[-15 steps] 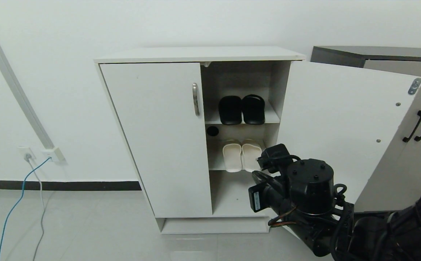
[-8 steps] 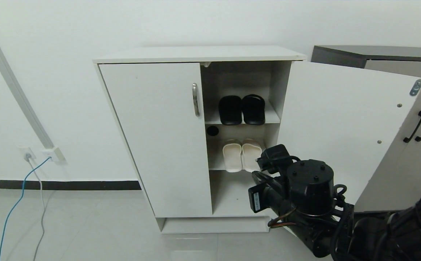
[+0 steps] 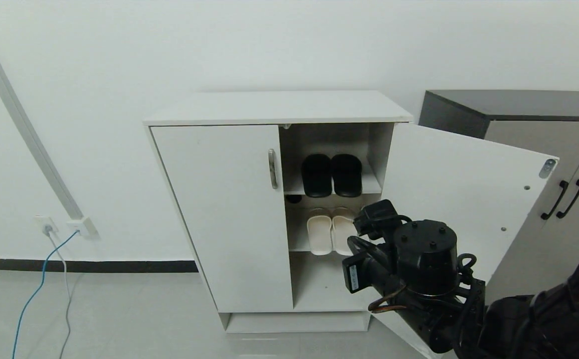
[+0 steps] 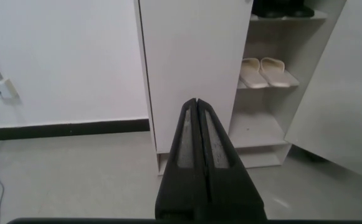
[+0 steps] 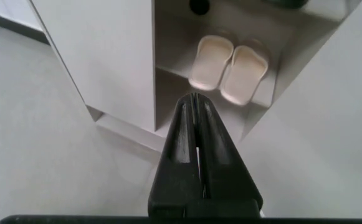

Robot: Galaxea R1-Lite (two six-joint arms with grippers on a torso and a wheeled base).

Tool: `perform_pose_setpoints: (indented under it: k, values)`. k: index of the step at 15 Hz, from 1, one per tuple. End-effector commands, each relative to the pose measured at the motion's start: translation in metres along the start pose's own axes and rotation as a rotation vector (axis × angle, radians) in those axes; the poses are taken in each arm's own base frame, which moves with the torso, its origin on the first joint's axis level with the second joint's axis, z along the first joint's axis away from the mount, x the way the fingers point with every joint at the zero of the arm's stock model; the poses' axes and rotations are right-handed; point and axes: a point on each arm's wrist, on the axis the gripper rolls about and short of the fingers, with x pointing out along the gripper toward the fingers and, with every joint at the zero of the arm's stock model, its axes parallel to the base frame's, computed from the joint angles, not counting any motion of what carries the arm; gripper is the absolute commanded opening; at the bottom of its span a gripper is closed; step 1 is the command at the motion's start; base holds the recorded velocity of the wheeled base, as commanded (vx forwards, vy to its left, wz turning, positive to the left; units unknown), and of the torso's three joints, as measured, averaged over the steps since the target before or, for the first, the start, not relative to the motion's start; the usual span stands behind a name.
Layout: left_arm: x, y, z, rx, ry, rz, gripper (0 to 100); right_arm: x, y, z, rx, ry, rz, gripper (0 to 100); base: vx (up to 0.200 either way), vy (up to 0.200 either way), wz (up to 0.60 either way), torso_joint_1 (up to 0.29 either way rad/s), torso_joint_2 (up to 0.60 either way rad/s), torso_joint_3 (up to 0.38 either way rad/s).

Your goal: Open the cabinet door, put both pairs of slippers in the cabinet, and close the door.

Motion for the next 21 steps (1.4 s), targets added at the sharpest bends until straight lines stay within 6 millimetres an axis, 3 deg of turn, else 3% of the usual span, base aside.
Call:
perform_pose_setpoints:
  k: [1, 21]
  values:
    - [0.0000, 0.0000, 0.0003, 0.000, 0.000, 0.000, 0, -0.0001, 0.0006, -0.0008, -0.002, 0.002, 0.002, 0, 0.000, 0.000, 0.00, 0.105, -0.47, -0.344]
    - [0.0000, 0.0000, 0.0003, 0.000, 0.000, 0.000, 0, -0.0008, -0.0005, -0.0036, -0.019, 0.012, 0.000, 0, 0.000, 0.000, 0.00, 0.196, -0.51, -0.325]
